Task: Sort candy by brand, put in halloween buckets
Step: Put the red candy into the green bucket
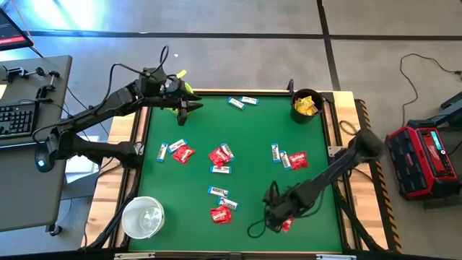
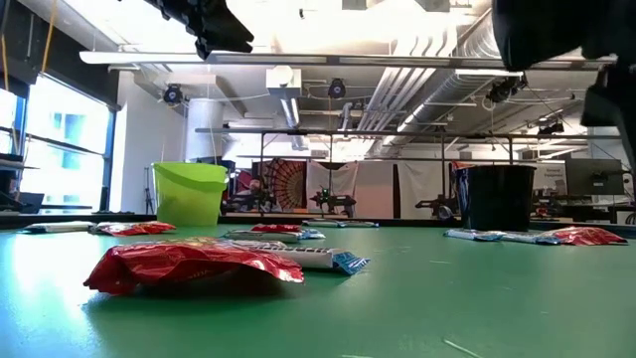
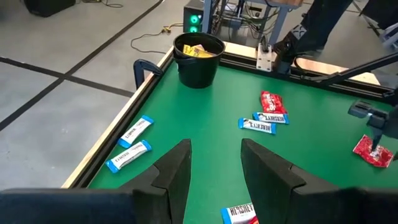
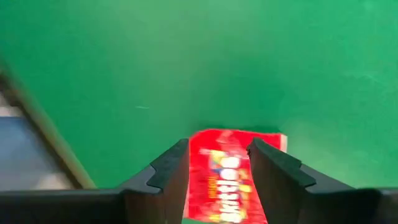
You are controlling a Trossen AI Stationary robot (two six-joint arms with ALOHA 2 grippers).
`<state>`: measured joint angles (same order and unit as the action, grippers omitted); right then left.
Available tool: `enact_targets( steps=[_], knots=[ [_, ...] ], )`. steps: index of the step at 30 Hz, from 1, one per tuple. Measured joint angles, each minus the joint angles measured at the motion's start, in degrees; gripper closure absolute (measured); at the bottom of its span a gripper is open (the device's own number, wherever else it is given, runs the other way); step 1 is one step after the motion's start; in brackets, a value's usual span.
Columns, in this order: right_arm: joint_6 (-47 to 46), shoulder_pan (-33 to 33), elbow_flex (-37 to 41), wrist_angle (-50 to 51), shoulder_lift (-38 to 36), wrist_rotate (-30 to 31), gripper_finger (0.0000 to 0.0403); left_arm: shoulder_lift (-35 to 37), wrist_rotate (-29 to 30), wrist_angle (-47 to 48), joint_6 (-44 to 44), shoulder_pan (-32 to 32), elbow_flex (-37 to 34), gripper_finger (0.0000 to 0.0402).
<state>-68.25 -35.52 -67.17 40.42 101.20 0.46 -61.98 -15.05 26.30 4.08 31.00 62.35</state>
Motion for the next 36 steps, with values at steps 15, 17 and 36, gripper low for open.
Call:
enact_targets(
  steps=[15, 17, 36],
  knots=[
    [-2.3, 0.3, -3.8, 6.2, 8.4, -6.5, 0.0247, 0.0, 0.0, 0.1, -0.8, 0.0, 0.0, 0.0269],
    [-1.9, 0.3, -3.1, 4.9, 8.3, -6.9, 0.0252, 0.0, 0.0, 0.1, -0.8, 0.0, 0.0, 0.0269],
    [1.5, 3.1, -1.8, 0.0, 3.8, -5.1, 0.04, 0.0, 0.0, 0.5, -1.5, 0.0, 0.0, 0.0269]
  ],
)
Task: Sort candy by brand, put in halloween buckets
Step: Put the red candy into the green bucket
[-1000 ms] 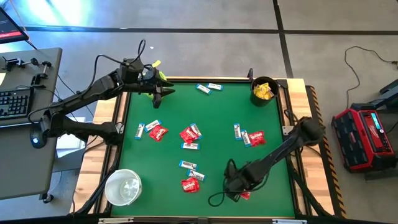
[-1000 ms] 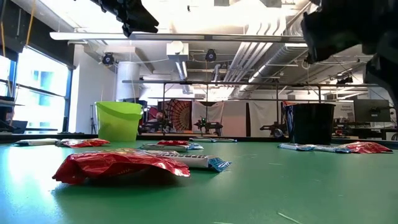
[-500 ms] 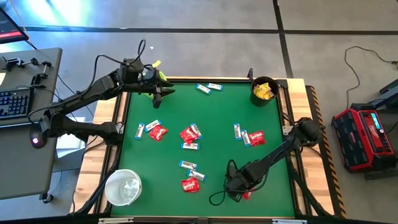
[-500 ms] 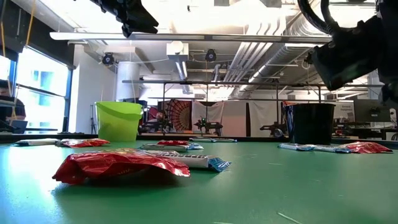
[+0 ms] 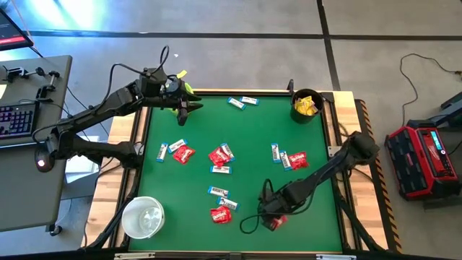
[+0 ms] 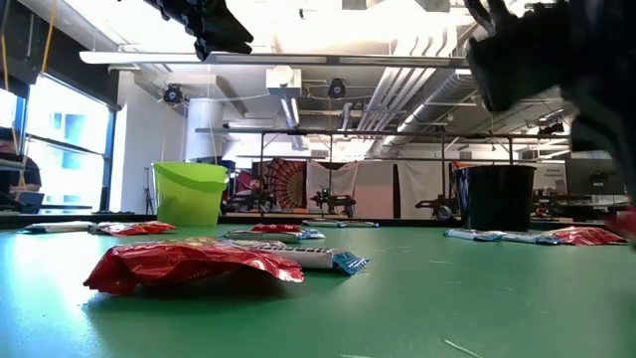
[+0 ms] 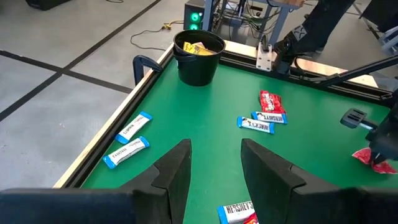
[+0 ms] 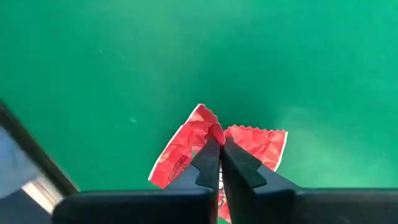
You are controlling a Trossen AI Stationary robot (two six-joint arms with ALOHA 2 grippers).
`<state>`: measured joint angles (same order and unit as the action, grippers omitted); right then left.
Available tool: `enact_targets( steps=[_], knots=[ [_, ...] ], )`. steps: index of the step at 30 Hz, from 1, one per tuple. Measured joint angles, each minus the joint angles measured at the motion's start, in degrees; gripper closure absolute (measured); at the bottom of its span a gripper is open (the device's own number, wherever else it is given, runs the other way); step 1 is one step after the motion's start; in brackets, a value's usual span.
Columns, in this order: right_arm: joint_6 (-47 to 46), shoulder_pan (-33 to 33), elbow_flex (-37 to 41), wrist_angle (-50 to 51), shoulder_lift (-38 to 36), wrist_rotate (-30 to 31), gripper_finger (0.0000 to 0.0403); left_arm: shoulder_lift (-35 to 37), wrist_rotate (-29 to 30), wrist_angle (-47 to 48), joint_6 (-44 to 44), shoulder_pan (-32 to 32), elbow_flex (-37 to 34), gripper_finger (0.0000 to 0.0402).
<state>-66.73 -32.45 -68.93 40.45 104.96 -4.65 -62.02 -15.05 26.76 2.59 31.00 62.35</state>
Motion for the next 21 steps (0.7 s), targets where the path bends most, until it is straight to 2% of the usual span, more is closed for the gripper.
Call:
enact_targets(
  steps=[6, 11, 13, 17, 21],
  knots=[
    [0.4, 2.8, 0.0, 0.2, -6.7, 7.0, 0.0402, 0.0, 0.0, 0.0, 0.0, 0.0, 0.0, 0.0269],
    [1.3, 6.4, 0.0, 0.6, -13.2, 16.3, 0.0402, 0.0, -0.2, 0.0, -0.8, 0.0, 0.0, 0.0269],
    [2.7, 8.5, 0.0, 0.5, -15.5, 20.0, 0.0402, 0.0, -2.1, 0.0, -1.0, 0.0, 0.0, 0.0269],
    [8.4, 14.2, 0.0, -1.3, -19.6, 25.4, 0.0403, -0.1, -3.4, 0.0, -3.3, -0.5, 0.0, 0.027],
    [18.0, 21.4, 0.0, -7.3, -22.1, 26.7, 0.0403, -1.1, -3.2, -0.2, -7.0, -1.5, 0.0, 0.0282]
  ],
)
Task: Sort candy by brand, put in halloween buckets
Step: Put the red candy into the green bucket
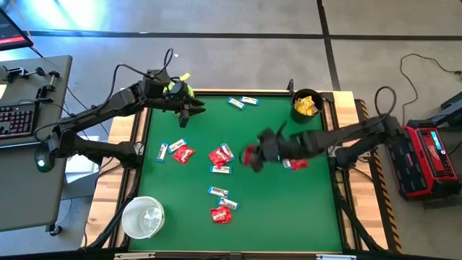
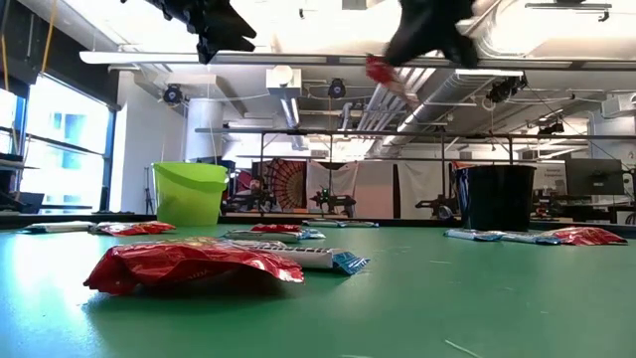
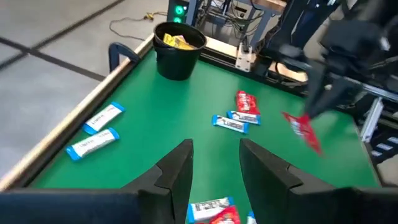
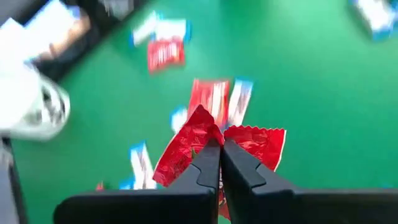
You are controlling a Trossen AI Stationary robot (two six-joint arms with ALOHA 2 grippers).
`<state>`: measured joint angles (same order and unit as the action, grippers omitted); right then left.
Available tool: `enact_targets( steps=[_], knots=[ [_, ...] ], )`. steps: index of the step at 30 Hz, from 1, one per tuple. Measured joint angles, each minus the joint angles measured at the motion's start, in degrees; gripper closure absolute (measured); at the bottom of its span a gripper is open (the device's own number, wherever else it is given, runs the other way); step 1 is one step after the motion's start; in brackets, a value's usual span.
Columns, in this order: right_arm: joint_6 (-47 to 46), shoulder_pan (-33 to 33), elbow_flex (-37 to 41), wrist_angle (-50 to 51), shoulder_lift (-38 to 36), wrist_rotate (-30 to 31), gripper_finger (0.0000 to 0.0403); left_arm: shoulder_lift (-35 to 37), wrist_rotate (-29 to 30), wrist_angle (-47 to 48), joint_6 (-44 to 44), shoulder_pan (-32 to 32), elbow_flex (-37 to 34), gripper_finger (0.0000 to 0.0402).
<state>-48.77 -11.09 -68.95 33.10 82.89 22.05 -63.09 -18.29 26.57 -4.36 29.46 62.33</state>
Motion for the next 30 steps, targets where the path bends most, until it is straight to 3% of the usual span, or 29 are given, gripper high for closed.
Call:
enact_targets(
  steps=[6, 11, 14, 22, 30],
  knots=[
    [12.4, 10.4, 0.0, -13.7, -0.6, -0.9, 0.0403, -1.7, 1.3, -2.7, -1.5, -2.4, 0.0, 0.0326],
    [18.4, 16.6, 0.0, -23.6, -0.6, -1.2, 0.0403, -2.4, 8.7, -7.5, -1.5, -5.6, 0.0, 0.0382],
    [20.6, 18.8, 0.0, -27.9, -0.6, -2.8, 0.0403, -2.4, 11.3, -9.0, -1.6, -6.9, 0.0, 0.039],
    [23.6, 21.2, 0.0, -34.4, -0.6, -3.6, 0.0403, -2.8, 11.6, -10.3, -9.5, -11.3, 0.0, 0.0304],
    [24.8, 21.1, 0.0, -37.3, -0.6, -3.1, 0.0403, -4.9, 17.1, -13.2, -15.1, -13.9, 0.0, 0.0214]
  ],
)
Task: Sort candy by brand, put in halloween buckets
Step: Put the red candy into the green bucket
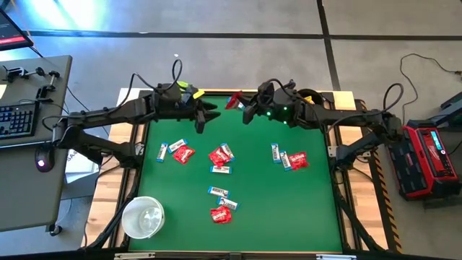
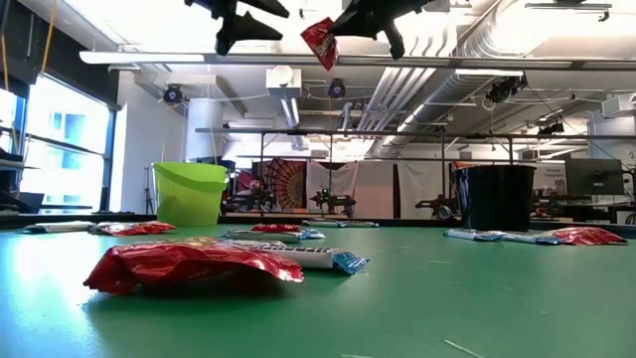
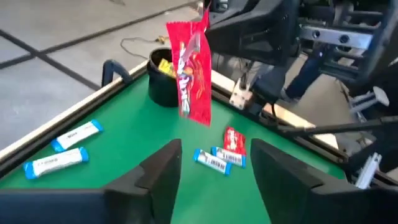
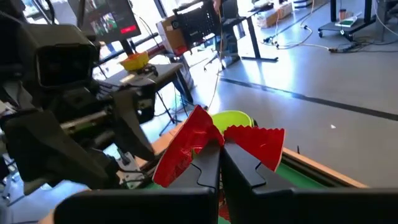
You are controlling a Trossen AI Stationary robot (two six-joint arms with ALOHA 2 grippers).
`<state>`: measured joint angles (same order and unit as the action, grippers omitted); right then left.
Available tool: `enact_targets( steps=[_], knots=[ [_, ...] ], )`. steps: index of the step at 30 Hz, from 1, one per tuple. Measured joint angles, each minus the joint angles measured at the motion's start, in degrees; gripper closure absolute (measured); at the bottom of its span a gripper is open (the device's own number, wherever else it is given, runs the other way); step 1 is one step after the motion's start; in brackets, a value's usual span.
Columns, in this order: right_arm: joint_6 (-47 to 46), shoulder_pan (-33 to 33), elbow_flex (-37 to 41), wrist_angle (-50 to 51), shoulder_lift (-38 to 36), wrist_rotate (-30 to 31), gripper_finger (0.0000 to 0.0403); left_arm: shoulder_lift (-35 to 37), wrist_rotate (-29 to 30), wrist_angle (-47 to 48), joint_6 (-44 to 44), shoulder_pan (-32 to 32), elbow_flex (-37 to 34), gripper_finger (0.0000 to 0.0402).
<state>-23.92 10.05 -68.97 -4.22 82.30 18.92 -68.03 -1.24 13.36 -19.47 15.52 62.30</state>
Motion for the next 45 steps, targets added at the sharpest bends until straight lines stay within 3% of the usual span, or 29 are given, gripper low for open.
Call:
enact_targets(
  steps=[9, 20, 24, 31, 38, 45],
  knots=[
    [0.0, -0.8, 0.0, -1.3, 0.0, 0.0, 0.0403, -3.2, 4.6, -8.0, -2.0, -1.4, 0.0, 0.0202],
    [0.0, -1.9, 0.0, -3.0, 0.3, -1.1, 0.0403, -5.2, 2.7, -9.7, -1.9, -1.4, 0.0, 0.0207],
    [0.0, -2.0, 0.0, -3.3, 0.3, -1.4, 0.0403, -5.2, 2.4, -9.9, -0.2, -1.4, 0.0, 0.0245],
    [0.9, -2.0, 0.0, -3.8, 0.3, -1.4, 0.0403, -5.2, -0.9, -9.4, 4.6, -1.5, 0.0, 0.0386],
    [0.9, -2.0, 0.0, -3.8, 0.3, -1.3, 0.0397, -5.2, -0.2, -9.3, 4.6, -1.3, 0.0, 0.0399],
    [0.9, -2.0, 0.0, -3.8, 0.3, -1.3, 0.0352, -5.0, 0.6, -8.9, 4.7, -1.3, 0.0, 0.0401]
  ],
)
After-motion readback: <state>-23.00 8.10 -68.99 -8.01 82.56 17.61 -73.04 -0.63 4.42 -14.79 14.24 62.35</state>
